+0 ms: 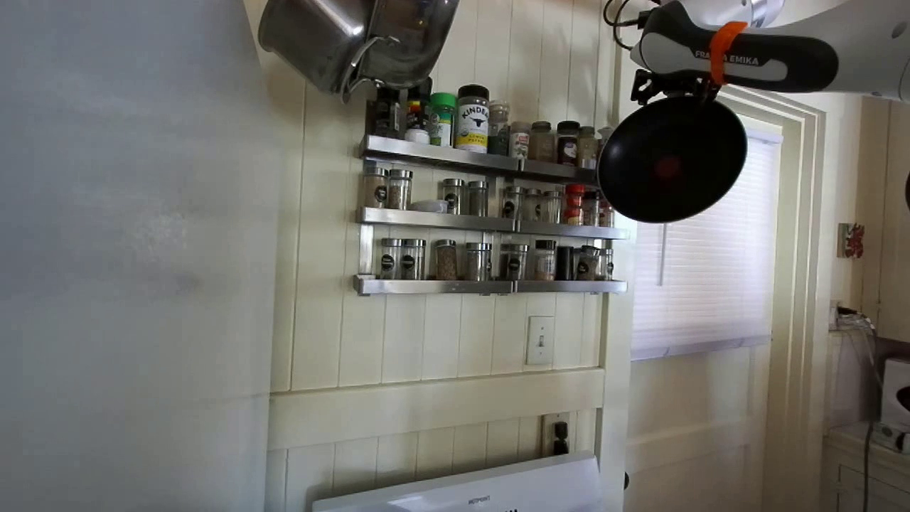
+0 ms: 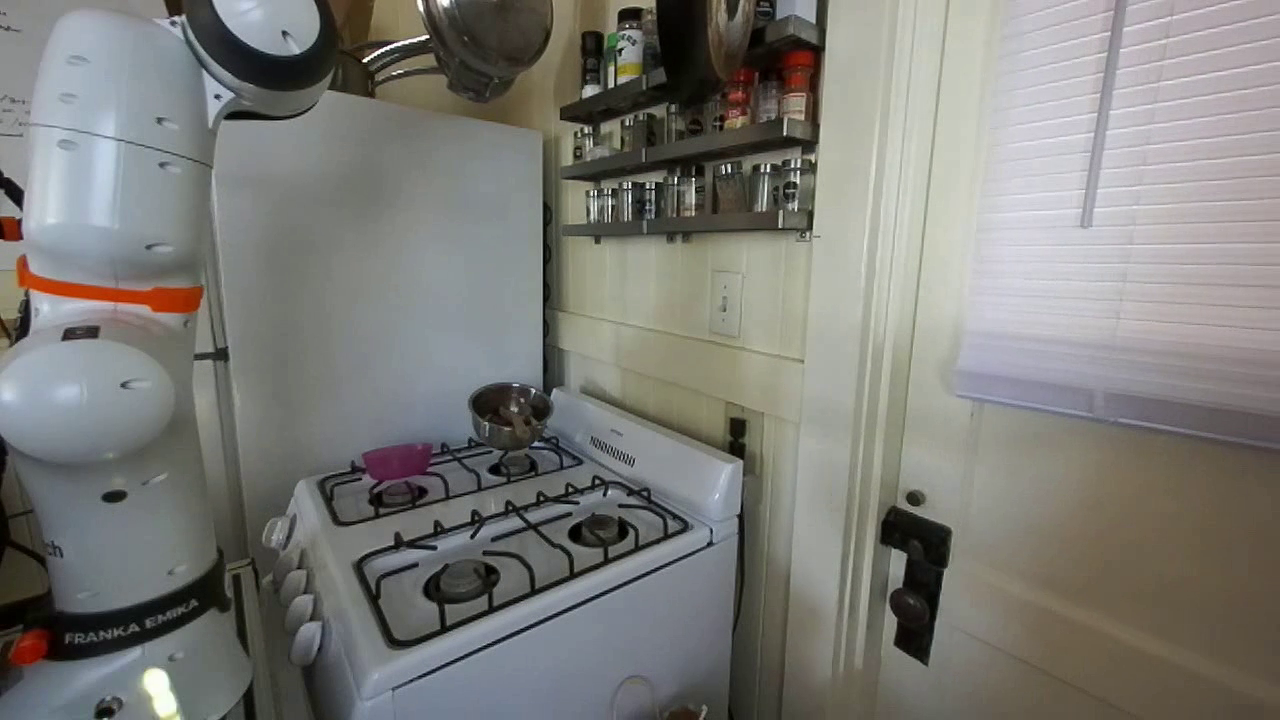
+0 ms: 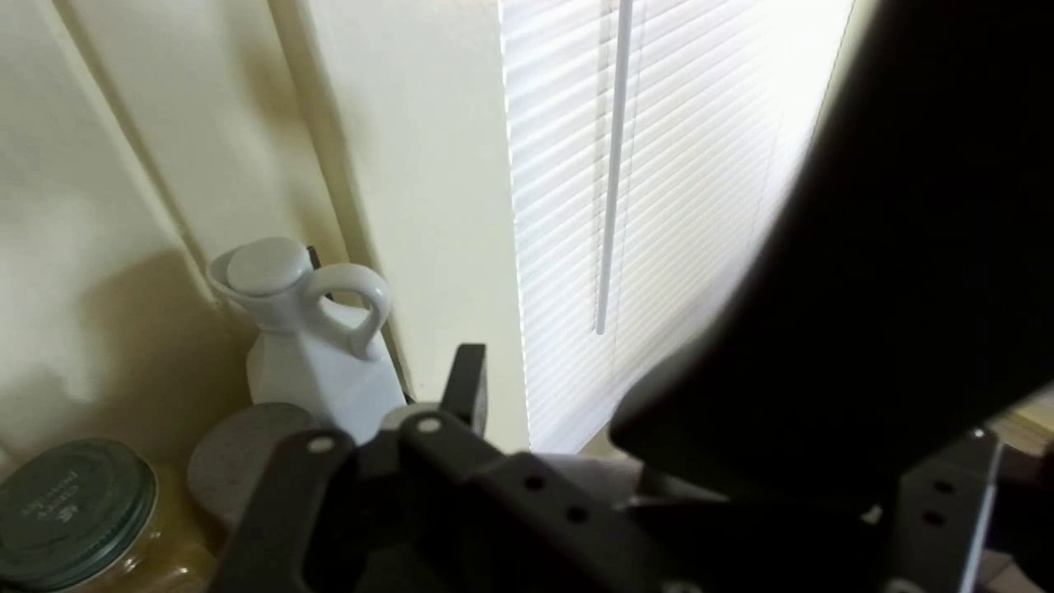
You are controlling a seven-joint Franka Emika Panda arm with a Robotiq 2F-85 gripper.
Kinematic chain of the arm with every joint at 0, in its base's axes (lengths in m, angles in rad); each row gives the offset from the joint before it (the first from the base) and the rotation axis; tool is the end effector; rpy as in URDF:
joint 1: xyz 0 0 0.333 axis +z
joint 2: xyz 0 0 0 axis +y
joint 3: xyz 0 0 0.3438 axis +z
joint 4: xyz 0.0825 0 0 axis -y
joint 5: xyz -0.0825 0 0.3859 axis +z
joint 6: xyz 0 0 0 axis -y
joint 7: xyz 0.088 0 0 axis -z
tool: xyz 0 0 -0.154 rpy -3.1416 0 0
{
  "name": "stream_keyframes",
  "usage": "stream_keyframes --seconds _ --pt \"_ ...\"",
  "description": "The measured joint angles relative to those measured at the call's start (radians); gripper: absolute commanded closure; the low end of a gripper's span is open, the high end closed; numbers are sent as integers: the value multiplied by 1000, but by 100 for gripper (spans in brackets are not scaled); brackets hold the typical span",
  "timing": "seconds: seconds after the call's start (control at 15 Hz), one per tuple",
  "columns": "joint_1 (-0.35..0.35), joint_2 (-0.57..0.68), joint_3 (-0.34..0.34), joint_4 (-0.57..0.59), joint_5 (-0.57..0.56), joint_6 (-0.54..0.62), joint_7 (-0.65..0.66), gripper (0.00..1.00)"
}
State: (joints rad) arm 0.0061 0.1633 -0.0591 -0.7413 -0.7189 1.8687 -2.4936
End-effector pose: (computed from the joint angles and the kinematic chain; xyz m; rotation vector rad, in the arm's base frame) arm 0.5430 -0.1023 0.9712 0.8218 1.8144 -0.4964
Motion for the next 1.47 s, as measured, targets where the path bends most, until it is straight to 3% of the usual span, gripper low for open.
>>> stream_keyframes --seconds 0.87,1.2,1.47 --pt "0 0 0 0 -2 1 2 0" --pt "15 -17 2 -3 -52 88 50 0" --pt "22 -21 3 -6 -65 92 57 0"
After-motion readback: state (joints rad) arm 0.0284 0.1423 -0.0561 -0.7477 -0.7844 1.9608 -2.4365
